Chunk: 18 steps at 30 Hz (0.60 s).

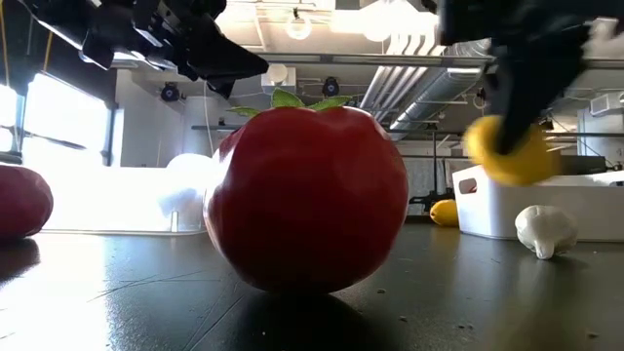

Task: Sort produce into baskets
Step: Put the yellow lemon into the transparent bin

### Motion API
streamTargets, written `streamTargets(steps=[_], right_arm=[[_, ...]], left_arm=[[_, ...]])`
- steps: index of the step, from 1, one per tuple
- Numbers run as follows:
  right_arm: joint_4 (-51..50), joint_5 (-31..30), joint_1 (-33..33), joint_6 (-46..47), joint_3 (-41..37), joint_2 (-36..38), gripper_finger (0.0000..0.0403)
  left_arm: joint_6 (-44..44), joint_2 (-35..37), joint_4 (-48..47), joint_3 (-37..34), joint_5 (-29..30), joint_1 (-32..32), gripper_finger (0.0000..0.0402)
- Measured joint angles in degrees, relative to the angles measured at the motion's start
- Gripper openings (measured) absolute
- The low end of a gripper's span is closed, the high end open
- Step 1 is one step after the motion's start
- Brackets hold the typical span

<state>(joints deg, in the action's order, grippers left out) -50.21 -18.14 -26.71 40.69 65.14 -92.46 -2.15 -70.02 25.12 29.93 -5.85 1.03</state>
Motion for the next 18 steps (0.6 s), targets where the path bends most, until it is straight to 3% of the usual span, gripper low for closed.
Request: streamTargets(steps=[10, 18], right_arm=[[38.62, -5.42, 9.63, -16.34, -18.63, 6.42, 0.0119], [65.07, -5.85, 14.36, -27.8, -24.82, 6.45, 0.0119]], left_arm=[[2.05, 0.0, -0.35, 0.0, 0.24, 0.0, 0.0], [5.39, -0.32, -0.11, 0.0, 4.01, 0.0, 0.0017]])
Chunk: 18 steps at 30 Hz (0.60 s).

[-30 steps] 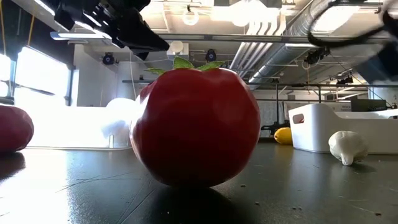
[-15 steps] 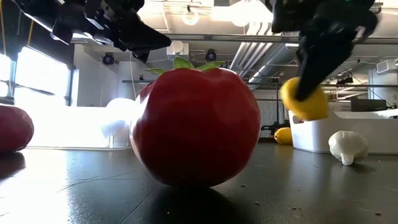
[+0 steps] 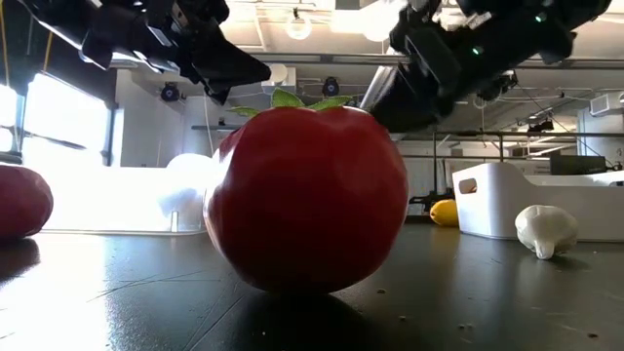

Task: Sort produce into baskets
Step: Put the yellow lemon into the transparent bin

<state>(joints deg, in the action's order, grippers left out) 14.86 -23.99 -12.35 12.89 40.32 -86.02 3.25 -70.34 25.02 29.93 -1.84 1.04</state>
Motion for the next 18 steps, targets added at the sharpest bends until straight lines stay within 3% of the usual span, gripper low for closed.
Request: streamTargets(steps=[9, 18], right_arm=[[13.31, 0.05, 1.13, -10.07, 1.67, 0.0, 0.0119], [25.38, 0.52, 0.29, -13.46, 1.77, 0.0, 0.0119]], left_arm=[[0.24, -2.03, 3.9, 0.0, -0.01, 0.99, 0.011], [0.69, -4.82, 10.12, 0.02, 1.56, 1.07, 0.0202]])
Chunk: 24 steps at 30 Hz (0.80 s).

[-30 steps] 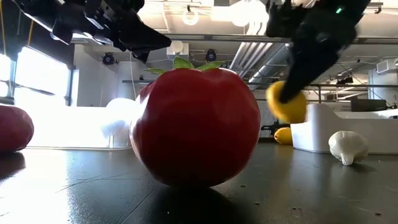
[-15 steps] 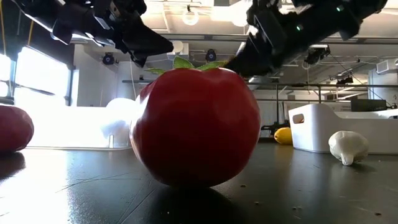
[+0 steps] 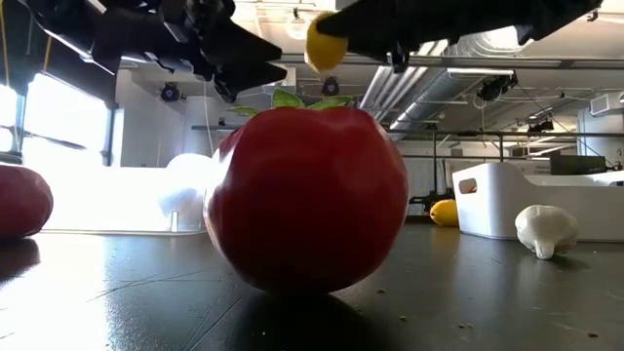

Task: Sort produce into baskets
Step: Put the yellow lemon into the transparent bin

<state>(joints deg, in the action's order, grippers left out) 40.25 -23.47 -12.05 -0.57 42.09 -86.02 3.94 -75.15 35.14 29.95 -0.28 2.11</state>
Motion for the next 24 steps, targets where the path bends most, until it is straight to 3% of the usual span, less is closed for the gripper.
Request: streamTargets(steps=[4, 15, 24], right_arm=[[2.17, 2.39, -0.22, -1.04, 0.0, 0.0, 0.0119], [2.17, 2.5, -0.22, -1.39, 0.02, 0.0, 0.0119], [2.3, 2.49, -0.22, -1.41, 0.02, -0.02, 0.0121]], left_arm=[[0.7, -1.84, 5.78, 0.01, -0.04, 0.14, 0.0224], [3.56, -8.67, 3.07, 8.8, -2.34, 0.25, 0.0265], [2.98, -10.38, -0.05, 11.82, -5.7, 0.24, 0.026]])
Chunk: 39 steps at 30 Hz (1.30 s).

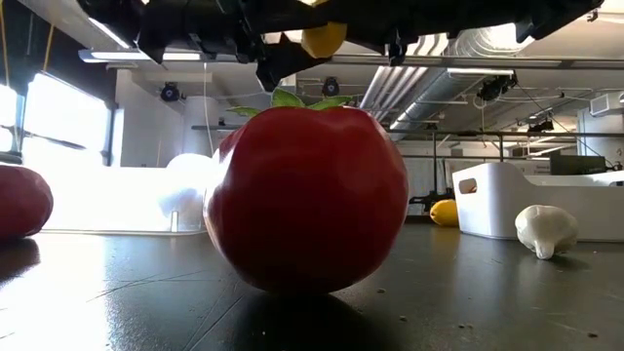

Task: Sort produce into baskets
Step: Put the yellow lemon into the transparent bin

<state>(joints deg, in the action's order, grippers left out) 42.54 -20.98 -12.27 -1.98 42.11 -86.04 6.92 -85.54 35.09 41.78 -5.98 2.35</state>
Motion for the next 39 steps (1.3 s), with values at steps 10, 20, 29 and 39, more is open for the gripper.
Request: streamTargets(steps=[10, 20, 29, 39], right_arm=[[-0.02, -1.74, -0.09, -0.01, 0.04, 0.0, 0.0192], [0.38, -6.24, -0.11, -1.09, 0.04, -0.01, 0.0248], [-1.05, -8.97, -0.28, -7.27, 2.13, 0.97, 0.0261], [-13.26, -13.61, 0.26, -5.57, 3.37, 2.51, 0.0261]], left_arm=[[-1.75, 0.17, -0.58, 0.39, 0.3, -0.57, 0.0154], [-4.2, 6.12, -10.61, 0.47, 0.08, -2.83, 0.0119], [-3.98, 15.55, -31.57, 0.48, 0.05, -1.16, 0.0119], [9.01, 26.38, -61.91, 0.48, 8.49, 7.01, 0.0119]])
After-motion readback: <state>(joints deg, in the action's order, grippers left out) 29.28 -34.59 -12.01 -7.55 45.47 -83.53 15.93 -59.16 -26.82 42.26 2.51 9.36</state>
